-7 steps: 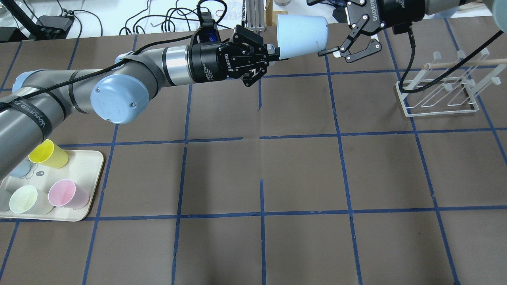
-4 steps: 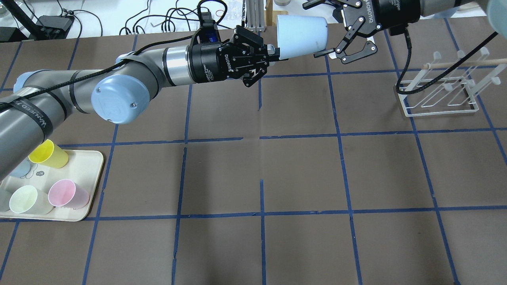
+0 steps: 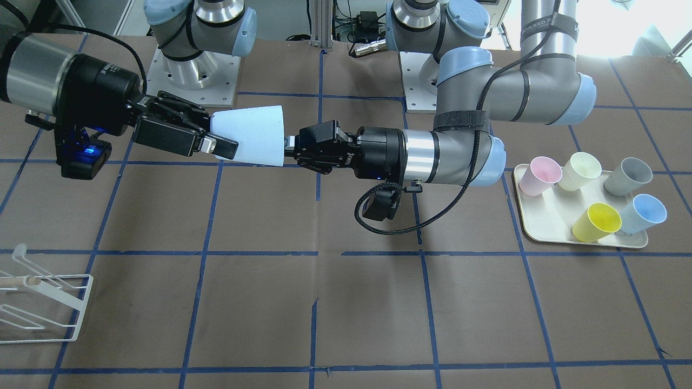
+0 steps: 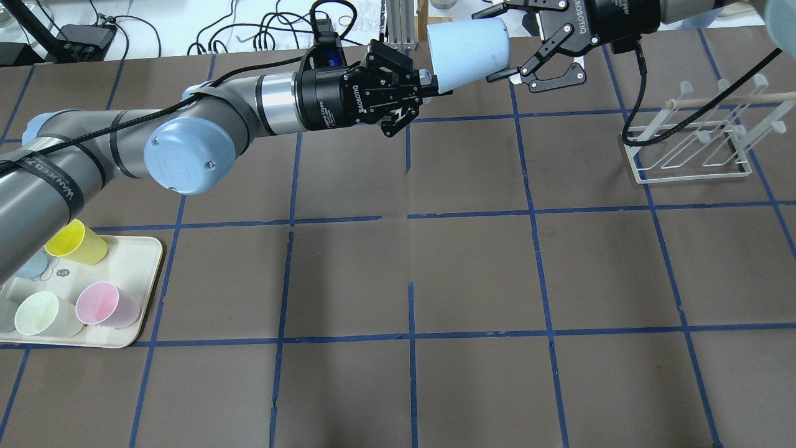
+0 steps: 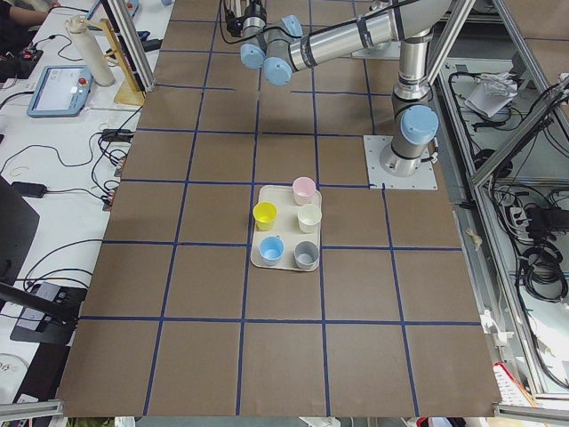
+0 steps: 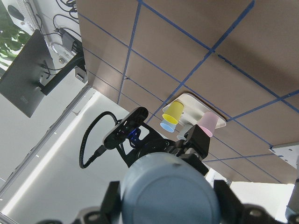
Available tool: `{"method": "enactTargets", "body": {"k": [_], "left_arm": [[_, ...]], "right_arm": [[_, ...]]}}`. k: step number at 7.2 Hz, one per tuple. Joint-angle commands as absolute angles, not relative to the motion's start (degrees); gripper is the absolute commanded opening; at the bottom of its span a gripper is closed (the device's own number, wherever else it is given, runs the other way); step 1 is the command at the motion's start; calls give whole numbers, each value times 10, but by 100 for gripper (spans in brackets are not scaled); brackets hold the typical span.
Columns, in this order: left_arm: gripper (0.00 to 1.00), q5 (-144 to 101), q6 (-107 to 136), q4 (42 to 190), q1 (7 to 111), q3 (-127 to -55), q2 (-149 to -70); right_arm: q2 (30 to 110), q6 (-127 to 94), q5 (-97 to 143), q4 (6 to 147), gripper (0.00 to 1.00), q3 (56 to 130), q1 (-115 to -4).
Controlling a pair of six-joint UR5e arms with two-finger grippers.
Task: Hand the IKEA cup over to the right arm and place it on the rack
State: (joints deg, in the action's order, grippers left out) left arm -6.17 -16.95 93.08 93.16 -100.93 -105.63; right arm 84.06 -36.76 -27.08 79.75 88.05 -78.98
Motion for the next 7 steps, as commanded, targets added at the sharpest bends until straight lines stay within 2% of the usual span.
{"method": "enactTargets", "body": {"k": [1, 3, 5, 7], "left_arm": [[85, -62, -150, 931, 930, -1008, -1052], [89, -59, -145, 933, 912, -1004, -1051], [100, 65, -115, 930, 825, -998, -1056], [100, 183, -117, 912, 801, -996, -1061]], "right_arm": [[840, -367, -286, 798, 33, 878, -789], [840, -362, -288, 801, 33, 876, -788], [834, -361, -300, 835, 33, 870, -786], [821, -359, -394, 887, 32, 862, -787]]}}
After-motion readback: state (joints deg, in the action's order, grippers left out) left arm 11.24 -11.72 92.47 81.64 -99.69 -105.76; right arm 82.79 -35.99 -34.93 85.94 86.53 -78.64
